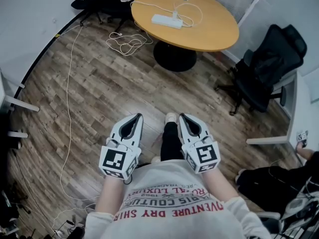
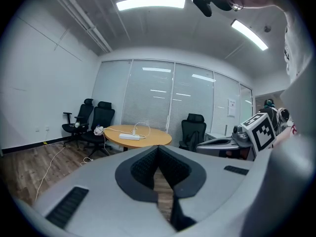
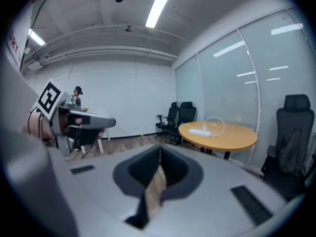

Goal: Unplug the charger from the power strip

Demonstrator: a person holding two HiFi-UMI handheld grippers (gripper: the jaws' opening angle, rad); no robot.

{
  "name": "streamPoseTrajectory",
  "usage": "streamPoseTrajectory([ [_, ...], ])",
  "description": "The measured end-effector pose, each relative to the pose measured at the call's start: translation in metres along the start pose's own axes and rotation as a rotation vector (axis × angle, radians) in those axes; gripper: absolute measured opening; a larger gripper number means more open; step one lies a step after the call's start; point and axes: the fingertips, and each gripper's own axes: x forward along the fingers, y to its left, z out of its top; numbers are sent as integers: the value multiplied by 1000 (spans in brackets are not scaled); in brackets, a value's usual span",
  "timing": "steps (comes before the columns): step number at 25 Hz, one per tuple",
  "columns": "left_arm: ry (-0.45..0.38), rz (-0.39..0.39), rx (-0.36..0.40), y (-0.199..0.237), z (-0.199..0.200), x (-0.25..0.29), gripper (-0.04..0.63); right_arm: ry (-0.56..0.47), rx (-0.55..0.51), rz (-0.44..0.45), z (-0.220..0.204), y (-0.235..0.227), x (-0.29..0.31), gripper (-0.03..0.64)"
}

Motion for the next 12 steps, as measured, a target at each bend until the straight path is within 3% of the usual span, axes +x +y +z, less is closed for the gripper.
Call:
streamPoseTrajectory([
  [6,20,24,-3,26,5,62,34,14,-24,18,12,-48,57,29],
  [12,10,55,21,62,36,148,34,-8,-60,15,53,-118,128,29],
])
